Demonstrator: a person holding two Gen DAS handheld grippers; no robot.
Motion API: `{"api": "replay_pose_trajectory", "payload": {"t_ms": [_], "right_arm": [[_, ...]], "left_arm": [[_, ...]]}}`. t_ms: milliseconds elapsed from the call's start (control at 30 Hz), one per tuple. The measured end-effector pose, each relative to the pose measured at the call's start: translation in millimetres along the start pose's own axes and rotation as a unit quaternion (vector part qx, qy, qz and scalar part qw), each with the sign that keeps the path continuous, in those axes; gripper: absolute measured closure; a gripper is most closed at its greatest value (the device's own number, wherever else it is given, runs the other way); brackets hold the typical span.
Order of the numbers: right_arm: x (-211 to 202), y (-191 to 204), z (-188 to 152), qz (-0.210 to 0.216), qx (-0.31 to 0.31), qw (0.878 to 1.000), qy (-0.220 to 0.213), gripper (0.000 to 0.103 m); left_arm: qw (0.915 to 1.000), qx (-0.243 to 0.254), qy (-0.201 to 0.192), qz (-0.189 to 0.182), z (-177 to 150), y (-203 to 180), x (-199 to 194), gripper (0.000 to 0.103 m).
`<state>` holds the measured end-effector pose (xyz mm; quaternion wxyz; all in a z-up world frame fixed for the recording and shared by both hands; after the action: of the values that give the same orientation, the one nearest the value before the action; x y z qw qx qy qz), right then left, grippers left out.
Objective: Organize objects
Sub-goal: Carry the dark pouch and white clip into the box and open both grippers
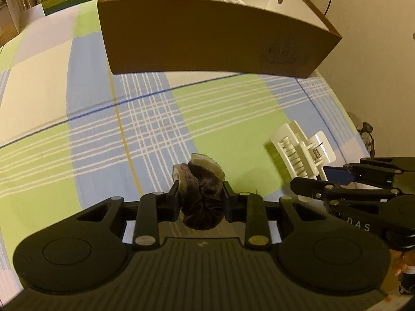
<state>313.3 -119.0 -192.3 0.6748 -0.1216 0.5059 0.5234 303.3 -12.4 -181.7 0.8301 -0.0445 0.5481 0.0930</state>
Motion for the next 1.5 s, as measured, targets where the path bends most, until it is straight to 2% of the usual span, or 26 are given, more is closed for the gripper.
{"api": "replay_pose_trajectory", "payload": {"t_ms": [200,433,633,900,1067,1267,1500], "right_arm": [[-12.2,3.0,18.7,0.017,-0.005,1.000,-0.017,0.079],[-37.2,1.5,62.1,0.027,-0.017,0.998,-0.061,0.079],[-58.5,-9.3,111.1,0.019,-0.030,0.994,-0.102,0.079],[-67.8,-43.1,177.4,-0.001,-0.023,0.990,-0.142,0.079],[-55.9,-66.1,210.0,-0.020,-0.022,0.989,-0.144,0.079],[-26.4,-98.1,243.1,-0.052,-0.006,0.990,-0.127,0.079],[6.6,-120.5,264.5,-0.072,0.001,0.992,-0.102,0.079]], "left_arm": [[0.9998,-0.003,-0.017,-0.003,17.0,0.6,-14.8,0.077],[0.9985,-0.006,-0.054,-0.007,55.0,2.4,-36.0,0.077],[0.9962,-0.003,-0.087,-0.003,98.5,3.9,-47.0,0.077],[0.9921,0.003,-0.125,0.011,168.0,3.5,-44.4,0.077],[0.9917,0.007,-0.127,0.021,205.0,-0.7,-25.3,0.077],[0.9921,0.011,-0.120,0.035,245.6,-3.8,5.9,0.077],[0.9925,0.029,-0.107,0.052,278.1,-11.8,43.8,0.076]]}}
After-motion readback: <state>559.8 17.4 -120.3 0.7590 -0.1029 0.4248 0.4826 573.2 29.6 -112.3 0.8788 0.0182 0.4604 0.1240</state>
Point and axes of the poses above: each gripper's, at about its wrist camera, not at the fingertips, and x roughly the way its jaws point, y to its left, z to its top, the point moved 8 cm from there along x, roughly the way its jaws point, and after that the axes turned 13 degrees about z, right-handed, at the moved point
